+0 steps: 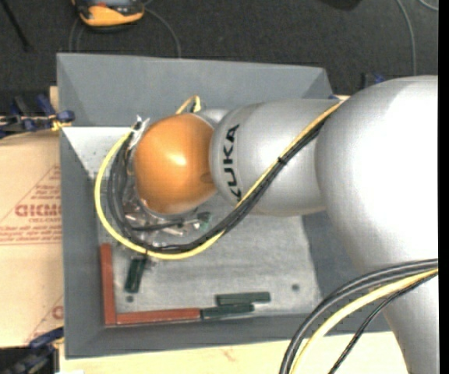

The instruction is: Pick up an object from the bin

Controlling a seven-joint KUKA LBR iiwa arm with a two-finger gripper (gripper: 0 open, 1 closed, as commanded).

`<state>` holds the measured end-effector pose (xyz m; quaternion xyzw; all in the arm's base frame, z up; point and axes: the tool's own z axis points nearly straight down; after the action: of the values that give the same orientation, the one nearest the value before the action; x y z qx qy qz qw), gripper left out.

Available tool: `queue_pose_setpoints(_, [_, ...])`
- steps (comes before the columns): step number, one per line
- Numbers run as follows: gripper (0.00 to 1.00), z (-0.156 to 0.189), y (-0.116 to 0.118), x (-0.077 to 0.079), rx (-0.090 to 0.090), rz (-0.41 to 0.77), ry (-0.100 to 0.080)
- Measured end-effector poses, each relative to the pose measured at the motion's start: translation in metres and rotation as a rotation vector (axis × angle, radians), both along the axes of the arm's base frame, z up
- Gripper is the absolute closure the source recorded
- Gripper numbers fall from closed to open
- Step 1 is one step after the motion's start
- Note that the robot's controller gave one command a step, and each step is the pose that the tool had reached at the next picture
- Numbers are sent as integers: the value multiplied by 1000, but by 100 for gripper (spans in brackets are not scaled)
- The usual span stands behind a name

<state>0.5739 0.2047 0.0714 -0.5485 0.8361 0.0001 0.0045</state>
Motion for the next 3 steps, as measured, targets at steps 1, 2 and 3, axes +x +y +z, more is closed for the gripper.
queue_pose_setpoints(1, [100, 1, -3, 2, -1, 6, 1])
queue_pose_setpoints(2, [100, 4, -3, 1, -2, 4, 6])
queue_pose_setpoints(3, [100, 21, -3, -1, -5, 2, 11])
